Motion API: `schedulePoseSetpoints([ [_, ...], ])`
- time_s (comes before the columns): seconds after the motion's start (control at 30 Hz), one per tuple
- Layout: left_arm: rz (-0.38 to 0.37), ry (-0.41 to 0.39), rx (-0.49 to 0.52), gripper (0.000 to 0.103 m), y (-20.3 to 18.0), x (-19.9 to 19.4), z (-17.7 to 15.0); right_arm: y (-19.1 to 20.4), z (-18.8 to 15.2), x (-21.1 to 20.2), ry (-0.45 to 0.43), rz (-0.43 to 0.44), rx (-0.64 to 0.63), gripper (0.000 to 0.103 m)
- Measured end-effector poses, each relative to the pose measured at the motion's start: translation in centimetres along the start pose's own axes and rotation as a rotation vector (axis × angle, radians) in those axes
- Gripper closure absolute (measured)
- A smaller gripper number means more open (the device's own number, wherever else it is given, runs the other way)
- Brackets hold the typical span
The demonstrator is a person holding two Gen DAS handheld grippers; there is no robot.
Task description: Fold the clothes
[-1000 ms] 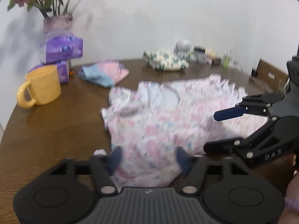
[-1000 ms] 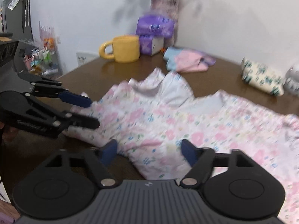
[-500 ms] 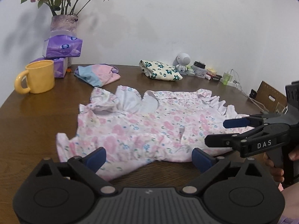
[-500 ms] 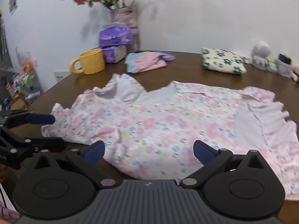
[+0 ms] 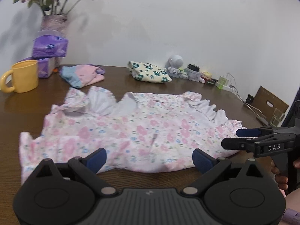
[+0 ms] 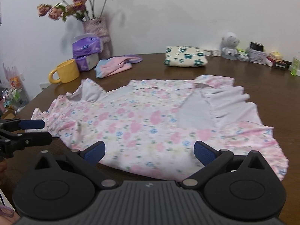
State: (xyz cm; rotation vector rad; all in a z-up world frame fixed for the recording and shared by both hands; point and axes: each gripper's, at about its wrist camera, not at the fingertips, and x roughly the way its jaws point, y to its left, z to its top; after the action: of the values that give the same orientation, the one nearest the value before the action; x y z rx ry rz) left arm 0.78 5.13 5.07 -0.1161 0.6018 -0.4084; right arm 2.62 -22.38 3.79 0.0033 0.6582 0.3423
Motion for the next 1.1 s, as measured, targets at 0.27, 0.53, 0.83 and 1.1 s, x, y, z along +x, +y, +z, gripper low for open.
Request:
schedulePoseSetpoints([
  [0.27, -0.013, 0.037, 0.066, 0.005, -3.3, 2.3, 1.1, -5.3, -0.6, -1.2, -0.029, -0.047, 0.1, 0.0],
  [0.53, -0.018, 0.061, 0.13, 0.005, -4.6, 3.9, 3.7, -9.1, 1.9, -2.1, -0.075, -0.046, 0.031, 0.0],
  [0.83, -0.02, 0.129, 0.352, 0.005, -4.6, 7.9, 10.8, -12.4, 10.4, 1.2, -0.02, 0.006, -0.361, 0.0],
  [1.1, -0.043, 0.244, 0.403, 0.012, -2.5, 16.4, 16.2, -13.8, 17.5, 8.9, 0.172, 0.098, -0.578, 0.001],
])
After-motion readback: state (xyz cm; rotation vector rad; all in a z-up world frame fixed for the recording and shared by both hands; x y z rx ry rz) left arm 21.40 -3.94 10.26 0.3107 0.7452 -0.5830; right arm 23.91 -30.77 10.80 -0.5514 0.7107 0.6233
